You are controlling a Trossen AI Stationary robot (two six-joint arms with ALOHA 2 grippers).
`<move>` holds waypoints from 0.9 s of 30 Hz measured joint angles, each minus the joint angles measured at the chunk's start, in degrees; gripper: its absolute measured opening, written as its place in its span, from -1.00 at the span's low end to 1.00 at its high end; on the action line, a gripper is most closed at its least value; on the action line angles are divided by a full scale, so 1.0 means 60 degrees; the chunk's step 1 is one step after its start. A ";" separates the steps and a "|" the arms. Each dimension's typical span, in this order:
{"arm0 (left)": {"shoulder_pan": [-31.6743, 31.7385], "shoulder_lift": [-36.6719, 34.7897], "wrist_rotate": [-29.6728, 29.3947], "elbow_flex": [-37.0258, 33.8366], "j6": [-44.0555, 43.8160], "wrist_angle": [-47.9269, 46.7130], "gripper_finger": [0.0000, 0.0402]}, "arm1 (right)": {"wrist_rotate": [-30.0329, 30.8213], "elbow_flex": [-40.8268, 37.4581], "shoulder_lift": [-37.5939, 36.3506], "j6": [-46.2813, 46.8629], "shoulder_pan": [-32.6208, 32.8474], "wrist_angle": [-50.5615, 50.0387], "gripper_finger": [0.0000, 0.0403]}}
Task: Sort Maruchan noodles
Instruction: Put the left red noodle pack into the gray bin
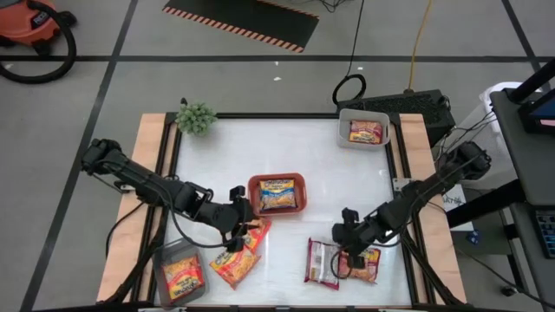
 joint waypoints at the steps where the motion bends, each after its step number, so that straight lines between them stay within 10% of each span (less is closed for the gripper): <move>1: 0.0000 0.0007 0.0000 0.0002 0.0028 0.0044 -0.43 | -0.0166 0.0001 0.0001 -0.0041 0.0059 -0.0001 -0.57; 14: 0.0000 0.0189 0.0072 -0.0001 0.0064 0.0163 -0.43 | 0.0386 -0.1135 0.0004 -0.0733 0.0191 0.1485 0.02; 27: 0.0000 0.0193 0.0076 -0.0001 0.0027 0.0142 -0.43 | -0.0486 -0.2941 -0.0011 -0.0583 0.0195 0.4610 -0.19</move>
